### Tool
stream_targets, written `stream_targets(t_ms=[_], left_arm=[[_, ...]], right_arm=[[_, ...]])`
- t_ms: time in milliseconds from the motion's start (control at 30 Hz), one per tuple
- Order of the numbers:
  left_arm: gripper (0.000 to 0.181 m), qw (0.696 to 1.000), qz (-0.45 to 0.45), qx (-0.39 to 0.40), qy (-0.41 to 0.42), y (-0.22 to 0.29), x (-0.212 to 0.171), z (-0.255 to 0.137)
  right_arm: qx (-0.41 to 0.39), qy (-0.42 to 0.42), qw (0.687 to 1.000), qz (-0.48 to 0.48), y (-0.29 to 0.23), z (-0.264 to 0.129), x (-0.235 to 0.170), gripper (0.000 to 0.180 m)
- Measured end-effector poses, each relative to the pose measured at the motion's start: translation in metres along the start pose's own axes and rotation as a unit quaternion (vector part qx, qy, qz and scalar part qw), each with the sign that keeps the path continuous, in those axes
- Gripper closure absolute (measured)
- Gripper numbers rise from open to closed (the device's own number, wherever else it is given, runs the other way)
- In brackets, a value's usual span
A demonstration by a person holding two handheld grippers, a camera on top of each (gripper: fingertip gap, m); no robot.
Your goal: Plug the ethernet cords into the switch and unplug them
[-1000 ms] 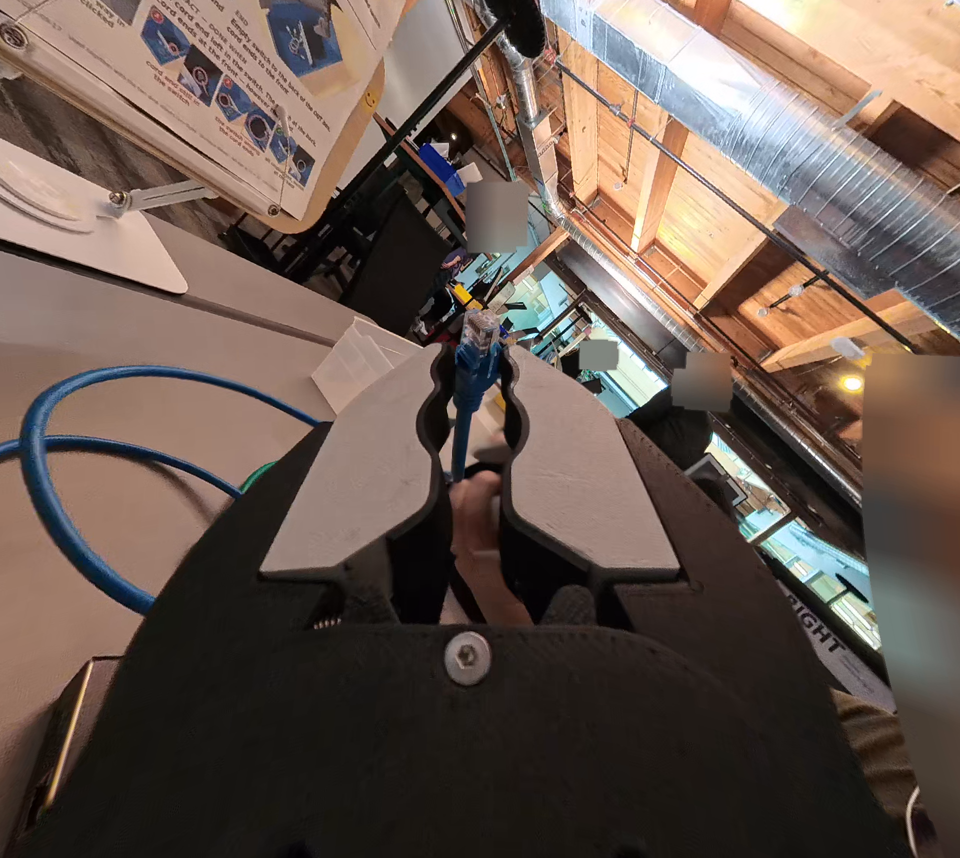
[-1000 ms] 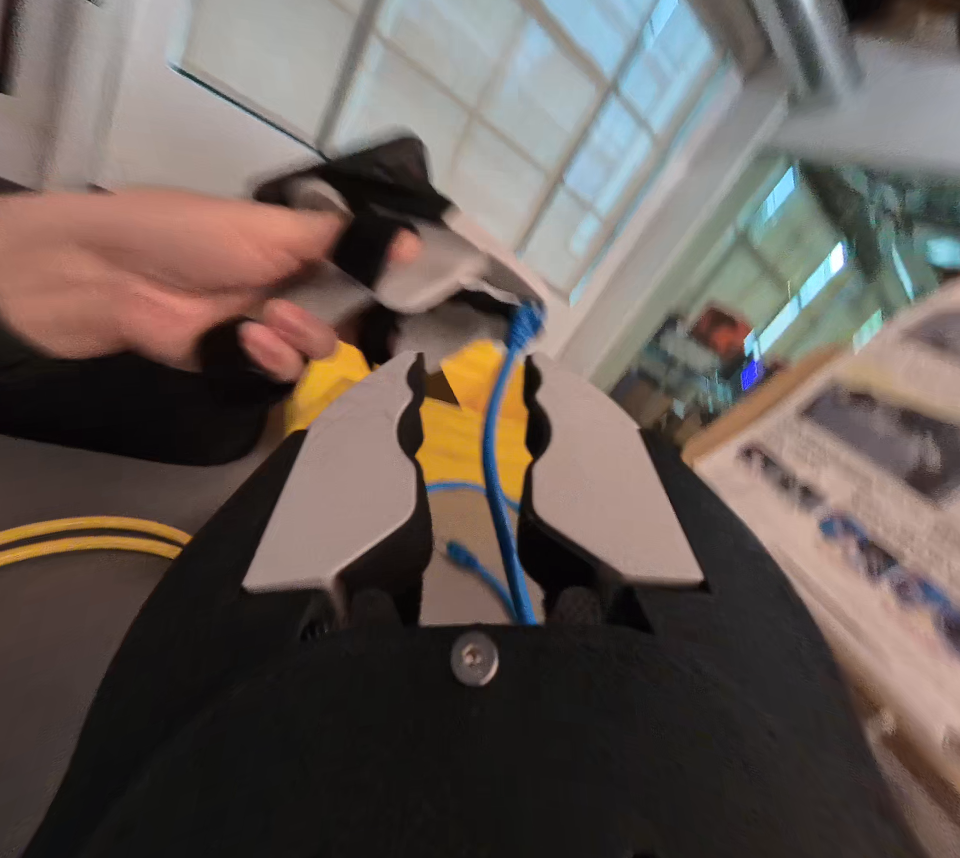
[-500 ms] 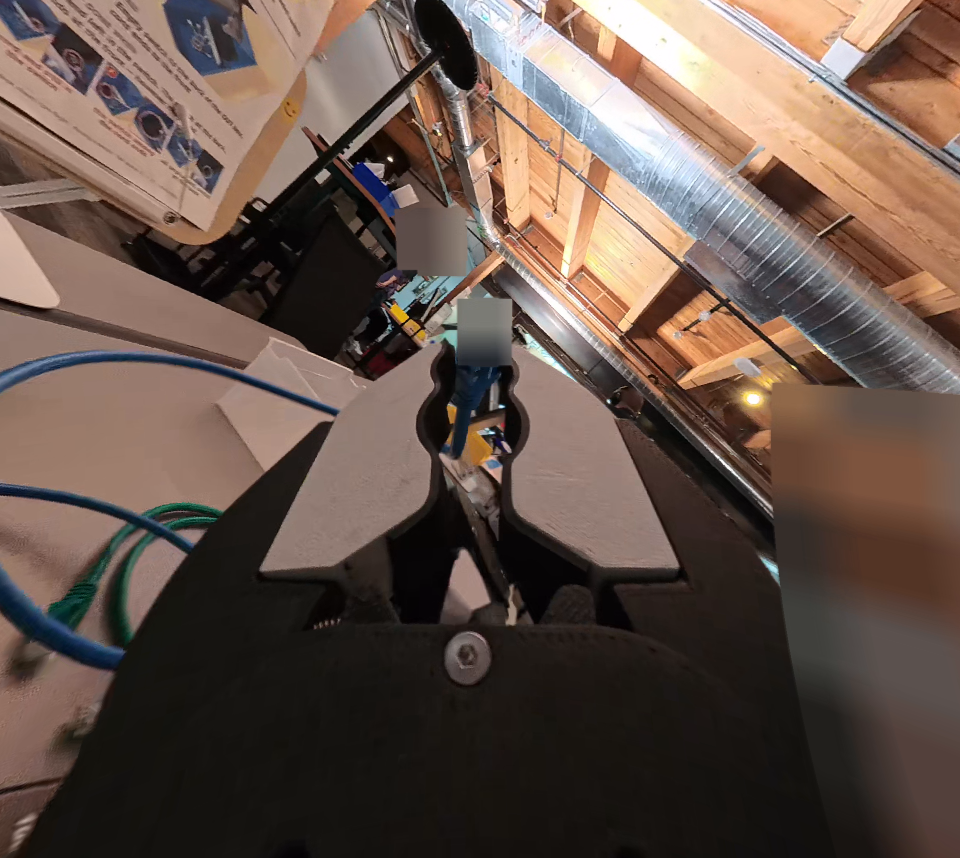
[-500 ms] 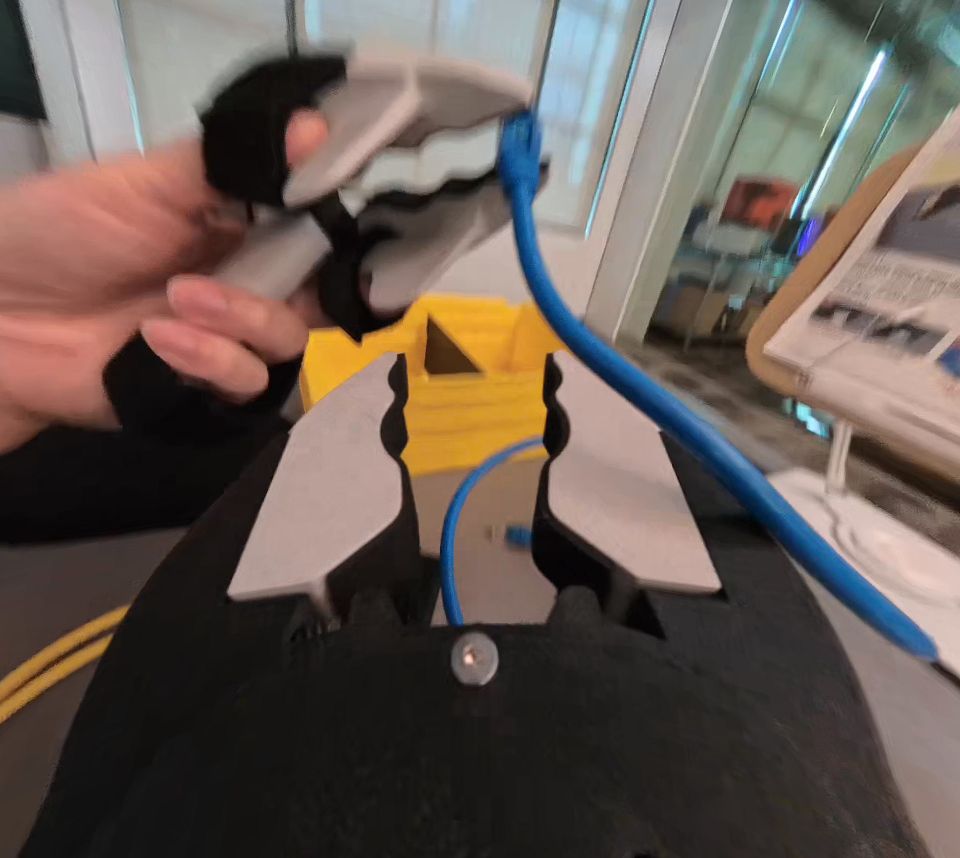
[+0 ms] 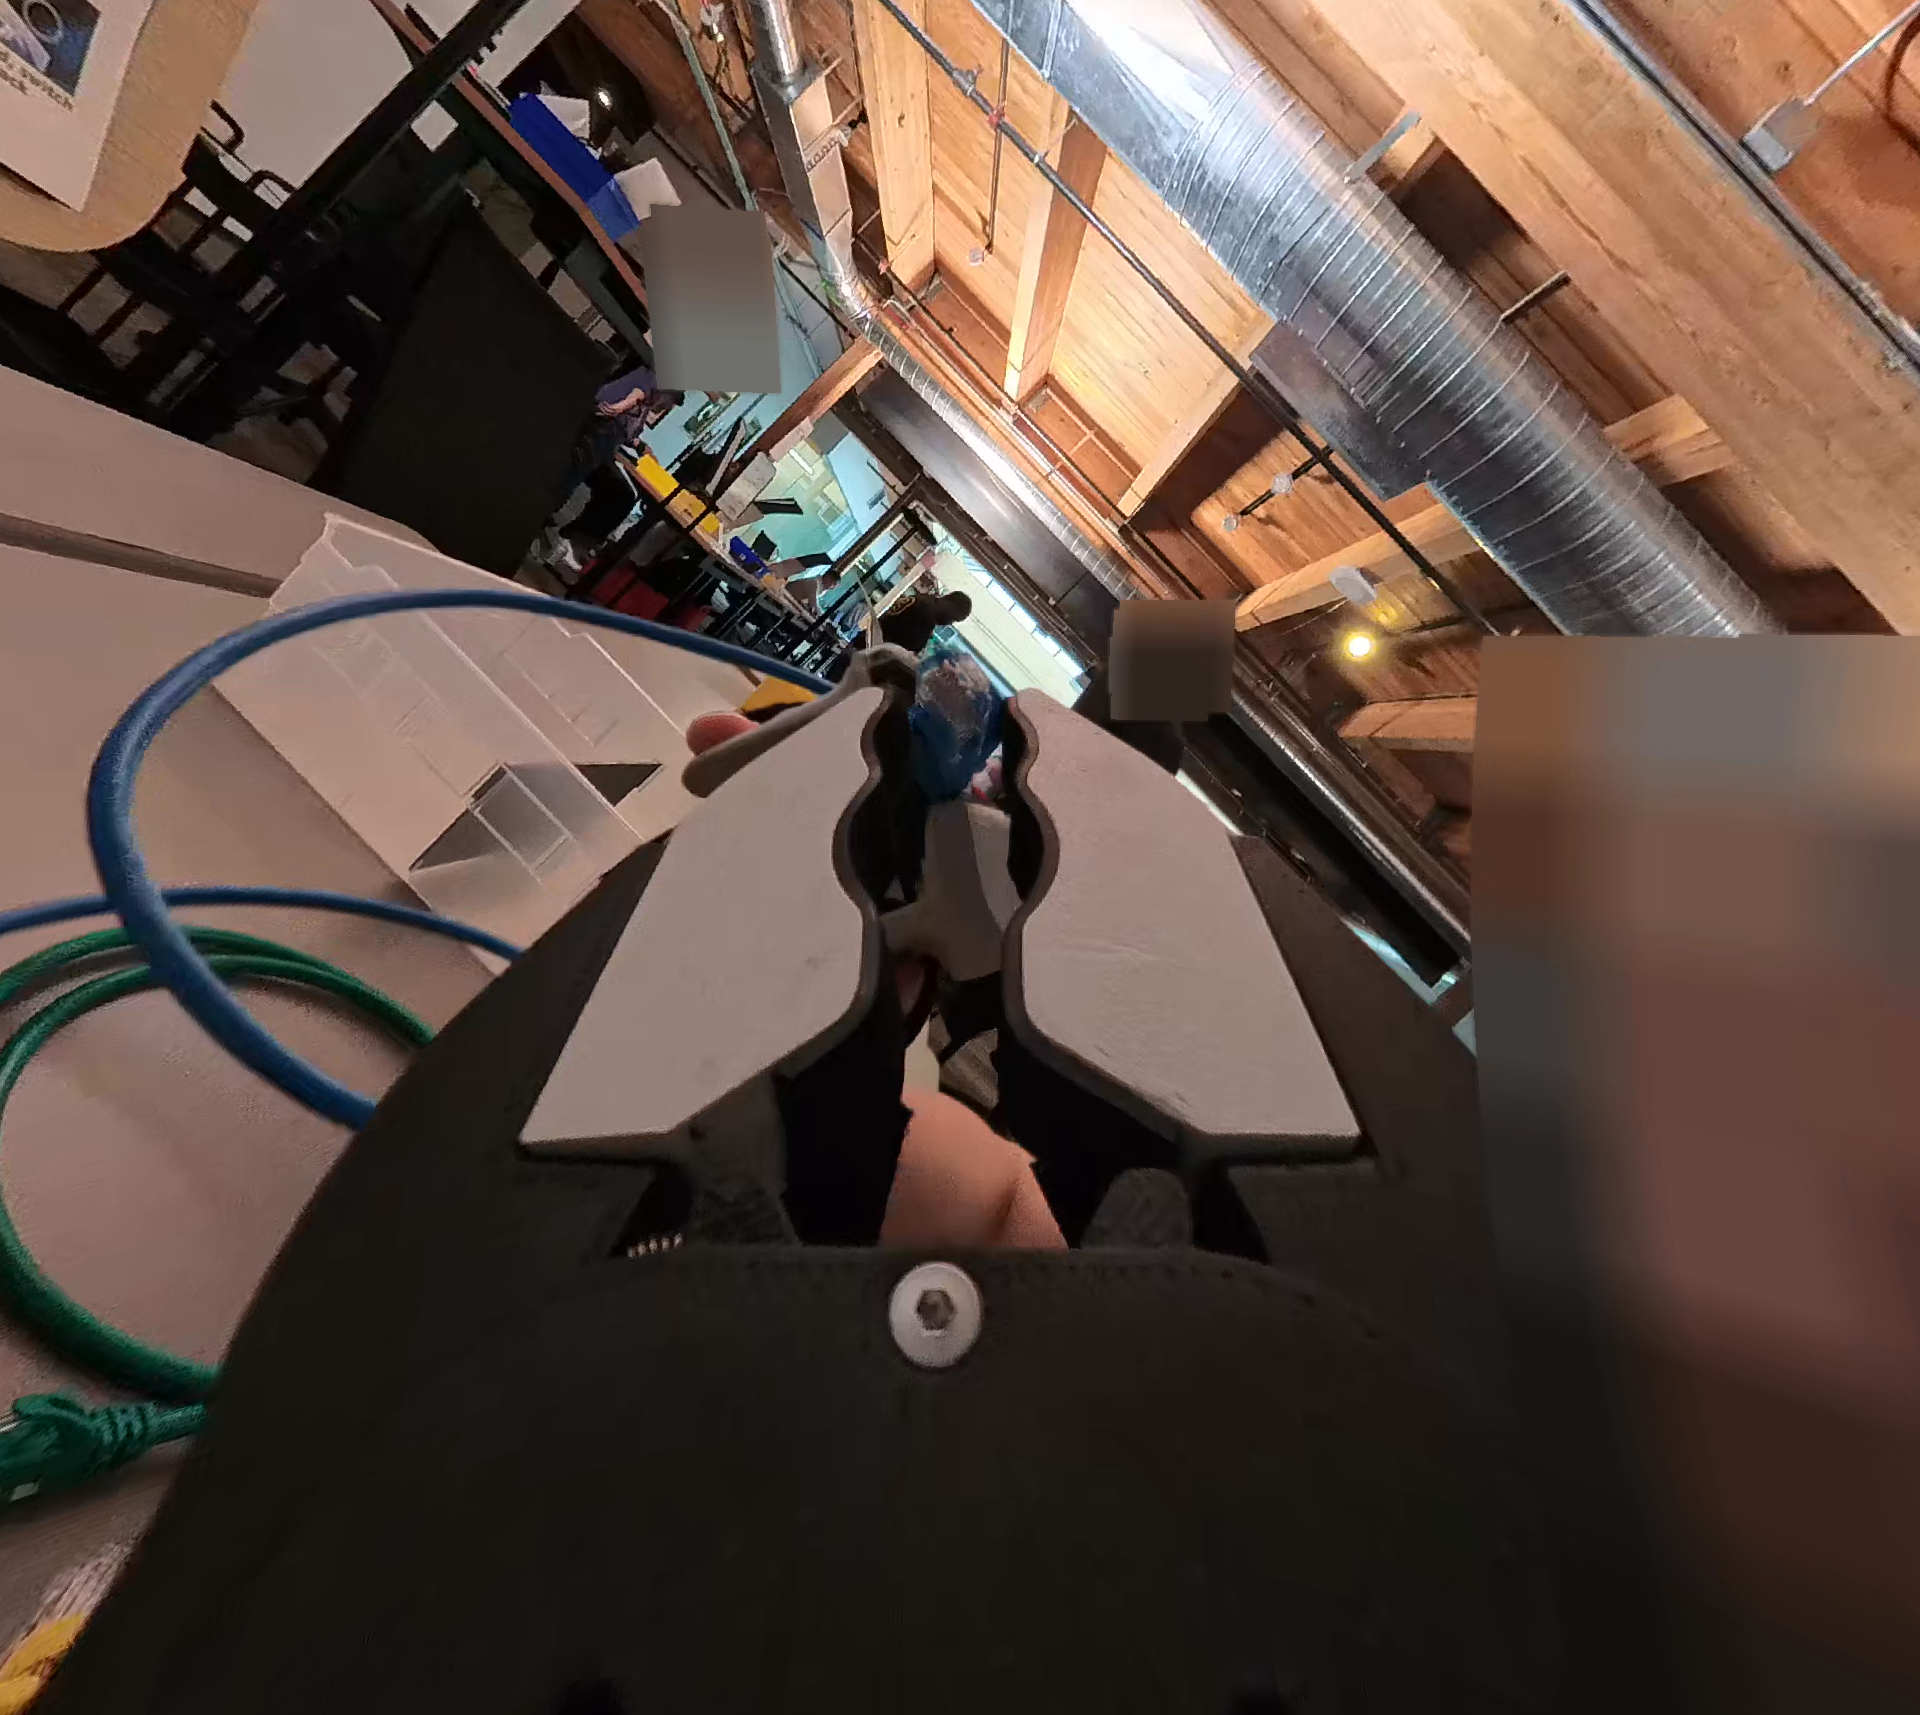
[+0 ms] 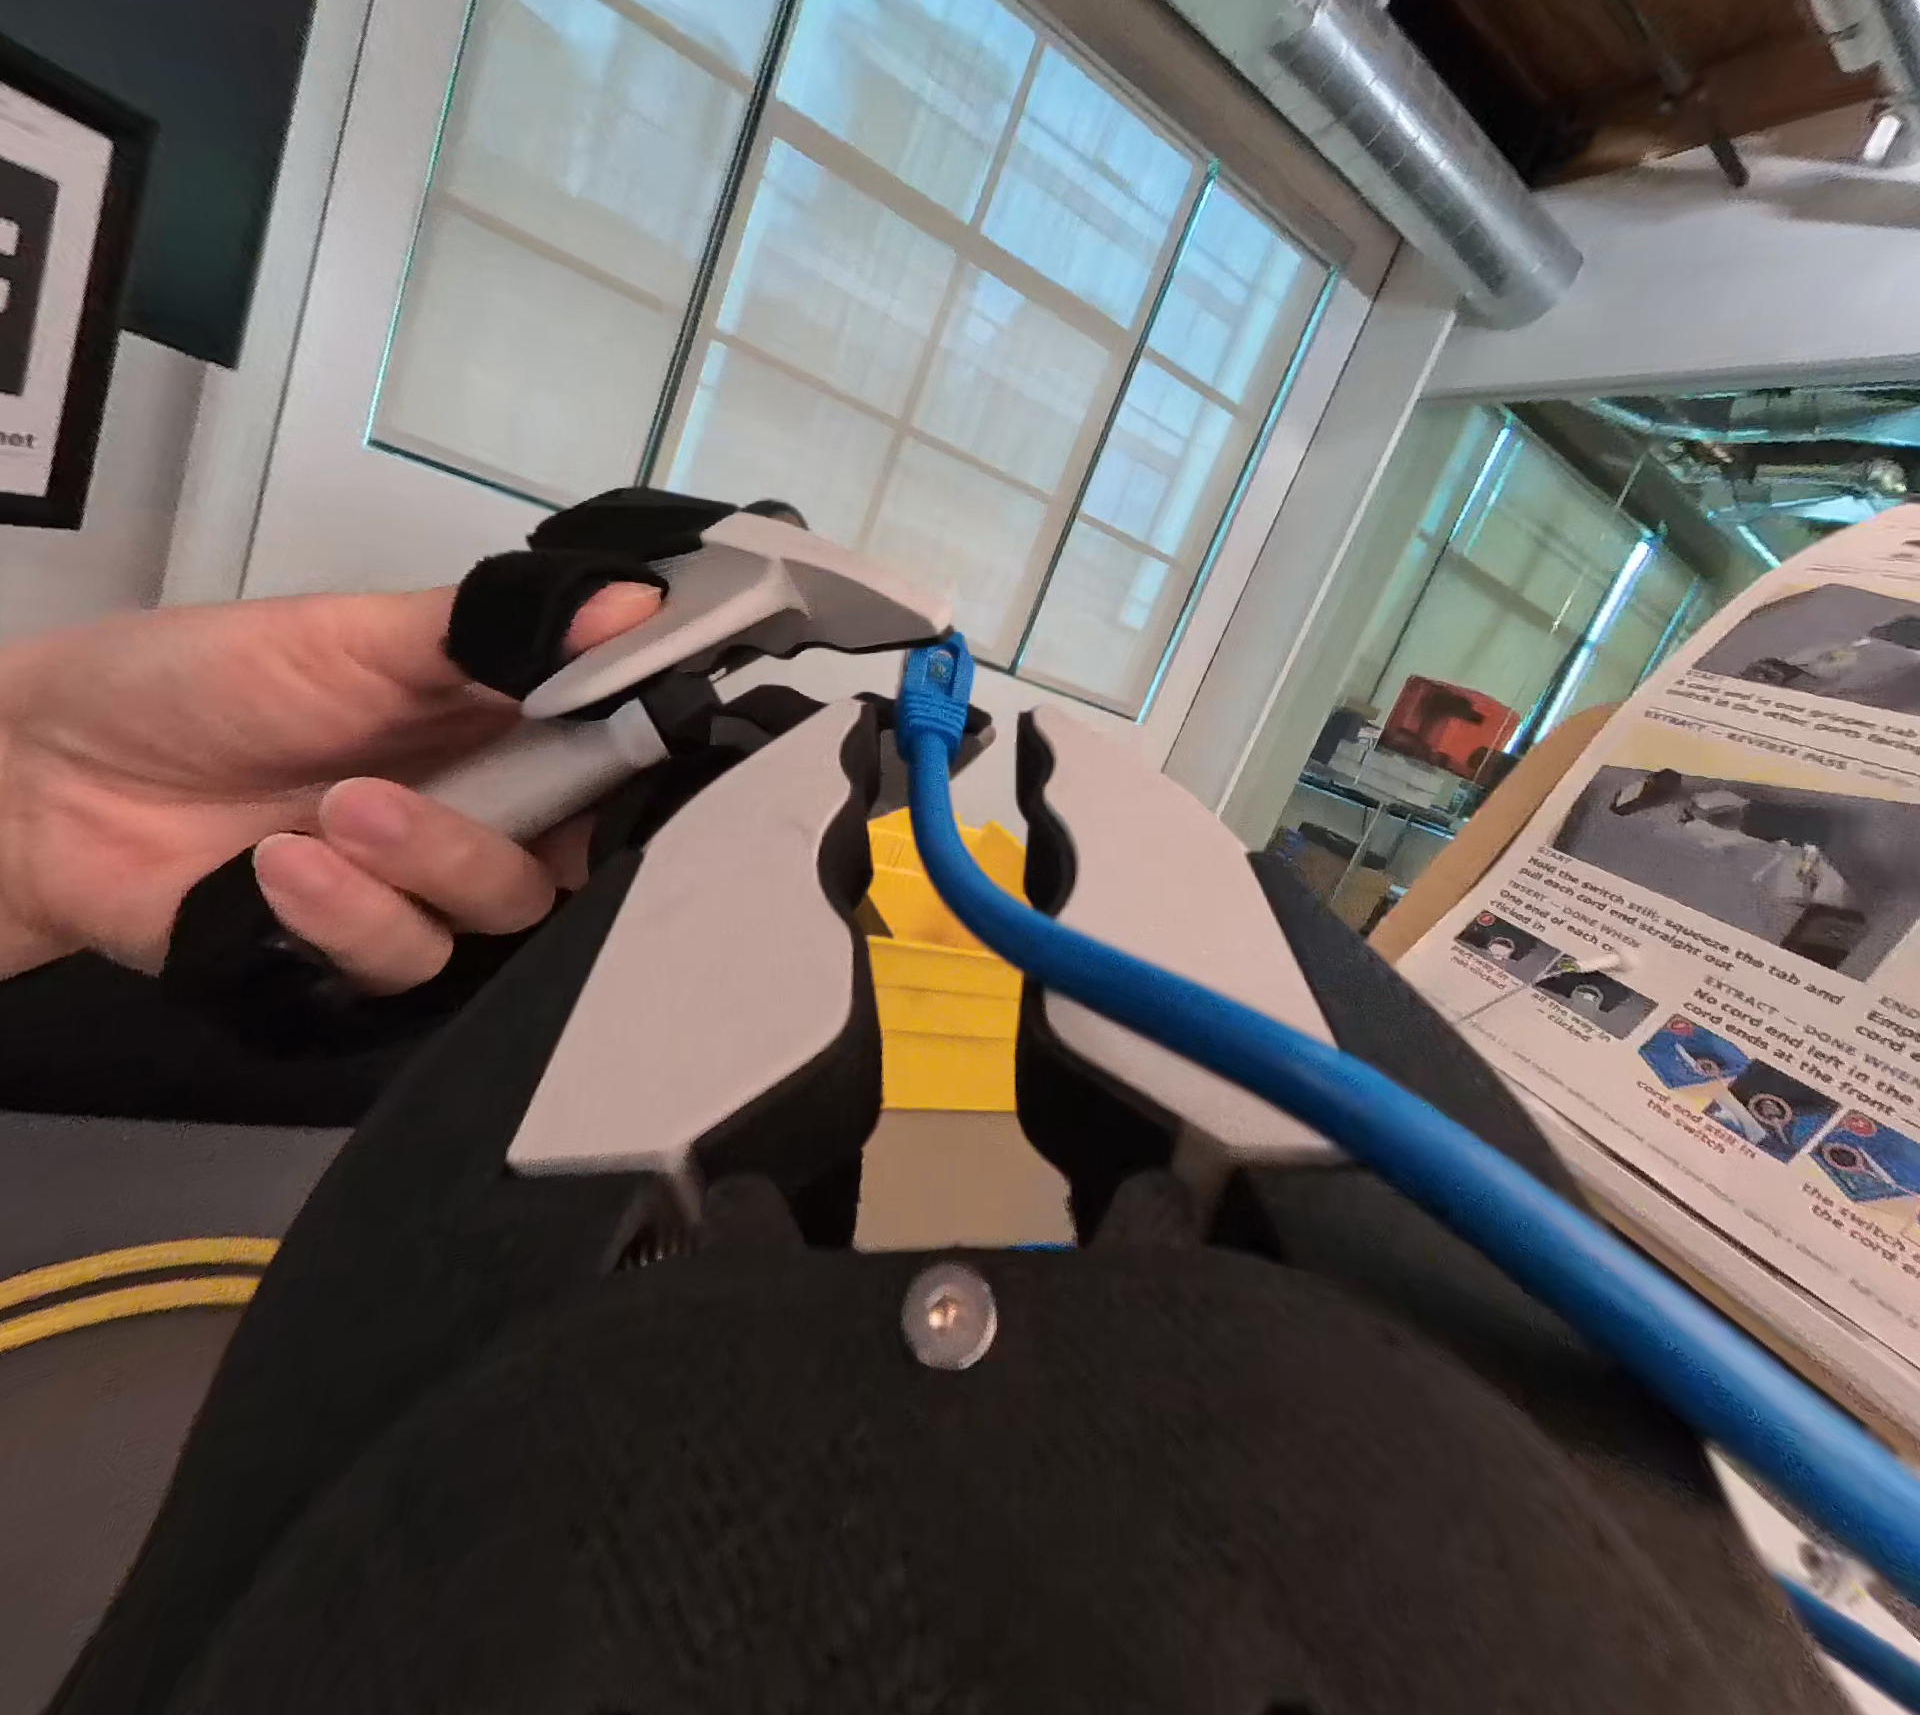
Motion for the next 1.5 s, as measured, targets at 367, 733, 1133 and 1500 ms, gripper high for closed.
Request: stream_targets(t_ms=[367,733,1133,1500], left_arm=[[0.165,1.0,0.01,-0.003,0.007,-0.003,0.0,-0.006],[0.165,1.0,0.025,-0.005,0.006,-0.003,-0.001,-0.007],[0.164,0.999,0.038,0.002,0.007,-0.003,-0.003,-0.007],[0.146,0.995,0.086,0.045,0.012,-0.001,0.007,-0.03]], right_arm=[[0.035,-0.024,0.996,0.075,0.0,0.001,-0.002,0.161],[0.039,-0.035,0.994,0.1,0.0,0.001,-0.001,0.162],[0.024,-0.051,0.998,0.016,-0.005,0.0,0.001,0.164],[0.008,-0.048,0.995,-0.085,-0.003,-0.006,0.009,0.167]])
Point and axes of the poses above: each gripper's, where its closed fingertips meet, z out along the fingers, x out of its top, y = z × x across the jaws, the point moved 4 cm from there along -z, back along the fingers, and after that the axes turned 7 degrees about z, right-handed, at the moved point
